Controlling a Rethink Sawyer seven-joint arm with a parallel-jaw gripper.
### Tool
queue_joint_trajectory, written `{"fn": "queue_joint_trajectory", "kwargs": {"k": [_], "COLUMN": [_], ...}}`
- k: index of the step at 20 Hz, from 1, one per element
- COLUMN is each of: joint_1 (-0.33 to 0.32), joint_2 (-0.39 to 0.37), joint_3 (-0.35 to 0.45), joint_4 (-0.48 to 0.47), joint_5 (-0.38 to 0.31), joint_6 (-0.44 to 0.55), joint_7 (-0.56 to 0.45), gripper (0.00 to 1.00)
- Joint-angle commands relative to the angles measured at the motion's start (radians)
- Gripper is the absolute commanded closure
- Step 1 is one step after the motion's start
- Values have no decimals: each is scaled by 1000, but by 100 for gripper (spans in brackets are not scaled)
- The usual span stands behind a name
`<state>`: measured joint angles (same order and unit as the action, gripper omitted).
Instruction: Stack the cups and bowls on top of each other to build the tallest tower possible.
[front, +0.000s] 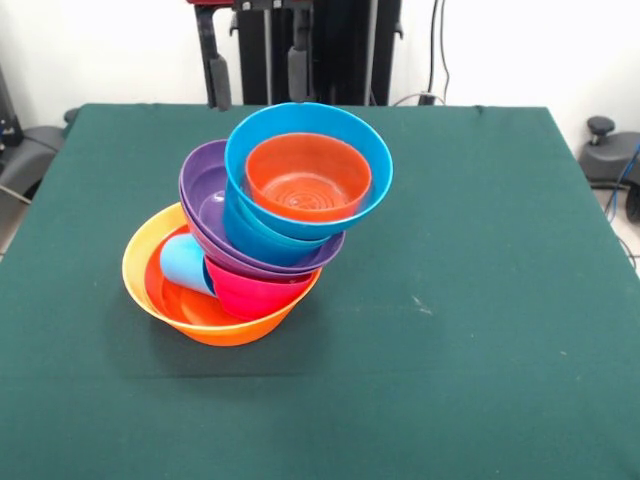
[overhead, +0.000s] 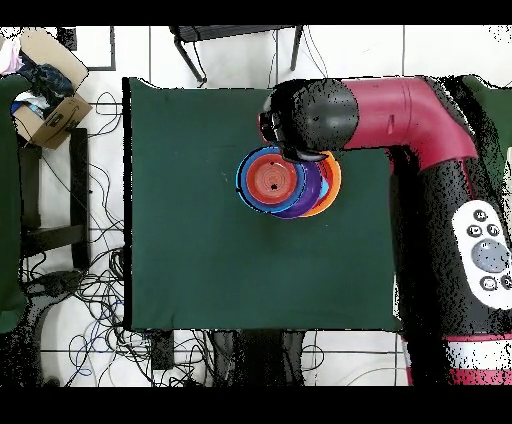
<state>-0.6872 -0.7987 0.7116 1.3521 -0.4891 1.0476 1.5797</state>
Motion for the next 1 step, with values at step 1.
{"fn": "queue_joint_trajectory", "kwargs": {"k": [1], "joint_1": [46], "joint_2": [70], "joint_3": [-22], "joint_4": [-97], "joint_5": [-43], "joint_6": [170], "joint_7": [-179], "gripper": [0]}}
